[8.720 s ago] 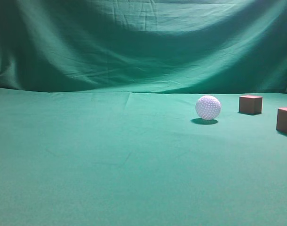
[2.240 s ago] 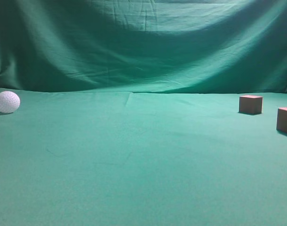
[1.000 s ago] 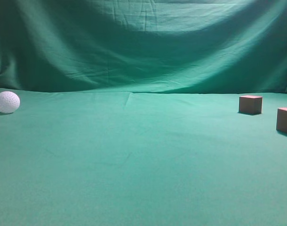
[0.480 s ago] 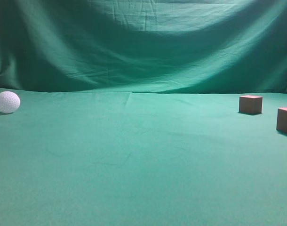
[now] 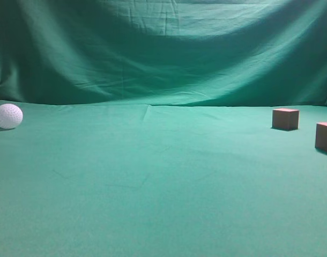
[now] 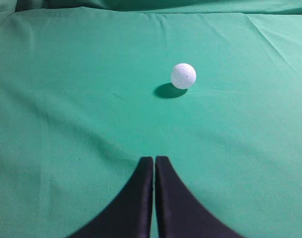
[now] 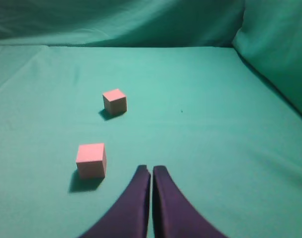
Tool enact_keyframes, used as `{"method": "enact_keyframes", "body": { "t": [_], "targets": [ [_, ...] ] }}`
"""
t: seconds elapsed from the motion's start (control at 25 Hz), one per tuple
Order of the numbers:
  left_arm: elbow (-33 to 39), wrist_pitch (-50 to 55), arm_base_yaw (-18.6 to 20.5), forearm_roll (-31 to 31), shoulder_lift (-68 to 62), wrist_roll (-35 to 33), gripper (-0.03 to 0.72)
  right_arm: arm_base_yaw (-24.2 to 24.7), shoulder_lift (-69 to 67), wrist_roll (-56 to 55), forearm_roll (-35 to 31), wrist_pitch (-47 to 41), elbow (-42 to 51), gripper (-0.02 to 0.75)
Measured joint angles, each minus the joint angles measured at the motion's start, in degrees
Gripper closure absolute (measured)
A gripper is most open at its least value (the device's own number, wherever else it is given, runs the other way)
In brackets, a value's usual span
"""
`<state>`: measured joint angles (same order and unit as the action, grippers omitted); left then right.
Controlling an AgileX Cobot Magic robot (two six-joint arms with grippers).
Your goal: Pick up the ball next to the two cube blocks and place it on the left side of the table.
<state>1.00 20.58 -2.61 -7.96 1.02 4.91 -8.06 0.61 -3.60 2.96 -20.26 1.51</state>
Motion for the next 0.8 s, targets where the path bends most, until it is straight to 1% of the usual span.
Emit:
{"method": "enact_keyframes", "body": {
  "t": [0.24, 0.8],
  "targets": [
    [0.0, 0.0, 0.0, 0.0, 0.0, 0.0, 0.688, 0.3, 0.0, 0.0, 0.0, -2.0, 0.1, 0.738],
    [0.0, 0.0, 0.0, 0.0, 0.0, 0.0, 0.688, 1.0, 0.0, 0.0, 0.0, -2.0, 0.1, 0.738]
  ]
}}
